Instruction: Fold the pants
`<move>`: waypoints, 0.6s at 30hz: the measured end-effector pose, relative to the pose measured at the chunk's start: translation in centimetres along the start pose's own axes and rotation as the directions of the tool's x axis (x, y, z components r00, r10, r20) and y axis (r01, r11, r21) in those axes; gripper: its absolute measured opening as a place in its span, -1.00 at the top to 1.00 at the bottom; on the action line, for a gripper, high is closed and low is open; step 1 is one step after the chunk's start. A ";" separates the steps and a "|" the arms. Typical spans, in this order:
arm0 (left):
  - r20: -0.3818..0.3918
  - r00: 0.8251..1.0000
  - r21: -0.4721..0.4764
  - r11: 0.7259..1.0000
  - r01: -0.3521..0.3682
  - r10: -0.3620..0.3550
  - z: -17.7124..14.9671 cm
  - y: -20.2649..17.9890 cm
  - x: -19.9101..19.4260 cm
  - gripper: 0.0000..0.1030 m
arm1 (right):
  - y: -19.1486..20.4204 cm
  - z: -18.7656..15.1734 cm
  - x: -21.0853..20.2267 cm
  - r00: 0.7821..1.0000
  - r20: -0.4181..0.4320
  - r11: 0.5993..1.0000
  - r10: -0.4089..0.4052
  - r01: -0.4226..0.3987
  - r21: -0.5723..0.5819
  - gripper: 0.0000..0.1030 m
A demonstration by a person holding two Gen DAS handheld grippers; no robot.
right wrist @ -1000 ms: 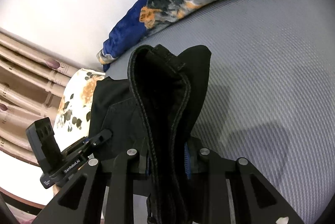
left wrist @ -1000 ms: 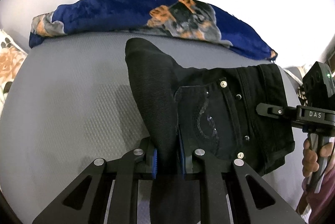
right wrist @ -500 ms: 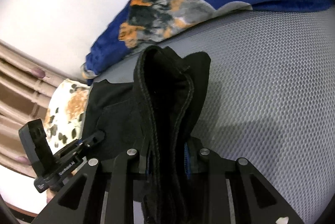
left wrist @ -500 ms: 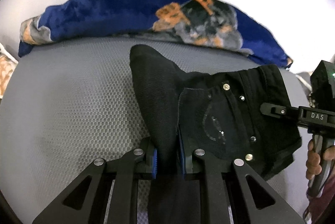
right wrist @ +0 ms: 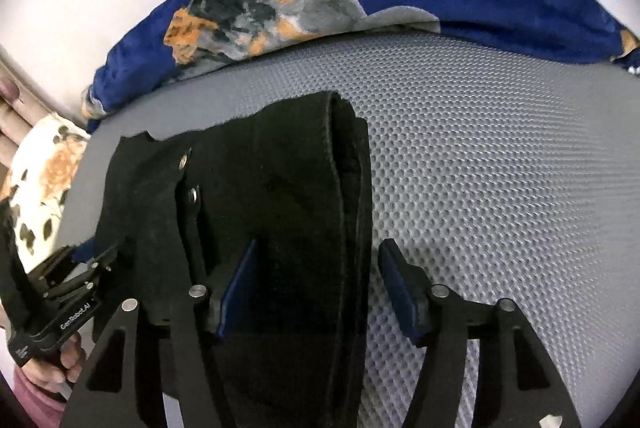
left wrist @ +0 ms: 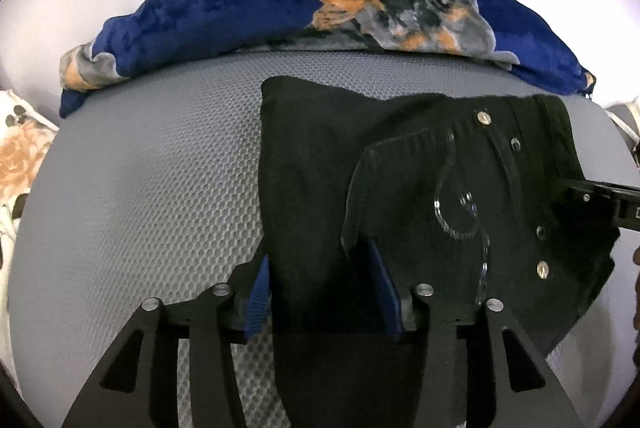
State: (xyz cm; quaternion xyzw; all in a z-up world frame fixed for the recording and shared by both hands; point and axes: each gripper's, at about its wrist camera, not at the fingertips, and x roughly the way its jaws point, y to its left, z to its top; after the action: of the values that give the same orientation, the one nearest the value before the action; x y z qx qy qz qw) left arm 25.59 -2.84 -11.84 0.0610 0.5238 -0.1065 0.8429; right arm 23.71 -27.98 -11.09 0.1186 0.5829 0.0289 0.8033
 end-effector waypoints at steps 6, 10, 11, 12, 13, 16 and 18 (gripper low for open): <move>-0.011 1.000 -0.024 1.000 -0.013 0.012 -2.1 0.3 -1.4 -0.06 | -0.4 -2.6 -1.8 0.999 -0.015 0.999 -0.028 0.029 0.022 -0.17; 0.000 0.999 -0.001 0.999 -0.052 0.052 -3.9 -0.1 -3.3 -0.06 | -0.5 -3.9 -3.8 0.999 0.018 0.998 -0.043 0.043 0.036 -0.18; 0.002 0.998 0.003 0.998 -0.063 0.063 -4.3 -0.1 -3.8 -0.06 | -0.5 -4.2 -4.4 0.999 0.030 0.998 -0.044 0.042 0.045 -0.18; 0.006 0.998 0.003 0.998 -0.069 0.069 -4.7 -0.2 -4.4 -0.06 | -0.5 -4.6 -5.1 0.998 0.045 0.998 -0.043 0.041 0.052 -0.18; 0.010 0.997 -0.001 0.997 -0.076 0.076 -5.3 -0.2 -5.0 -0.06 | -0.4 -4.9 -5.6 0.997 0.054 0.998 -0.047 0.045 0.053 -0.18; 0.021 0.996 -0.024 0.996 -0.084 0.084 -6.7 -0.1 -6.8 -0.06 | 0.3 -6.5 -7.2 0.995 0.077 0.998 -0.064 0.061 0.031 -0.19; 0.017 0.995 -0.033 0.995 -0.095 0.096 -7.7 -0.2 -8.0 -0.07 | 0.9 -7.5 -7.9 0.994 0.088 0.998 -0.069 0.068 0.017 -0.21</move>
State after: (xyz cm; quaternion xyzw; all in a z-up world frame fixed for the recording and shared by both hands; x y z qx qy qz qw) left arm 15.42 -0.44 -8.08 0.0715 0.5140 -0.0581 0.8528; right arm 14.18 -27.33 -5.78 0.1055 0.5508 -0.0082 0.8279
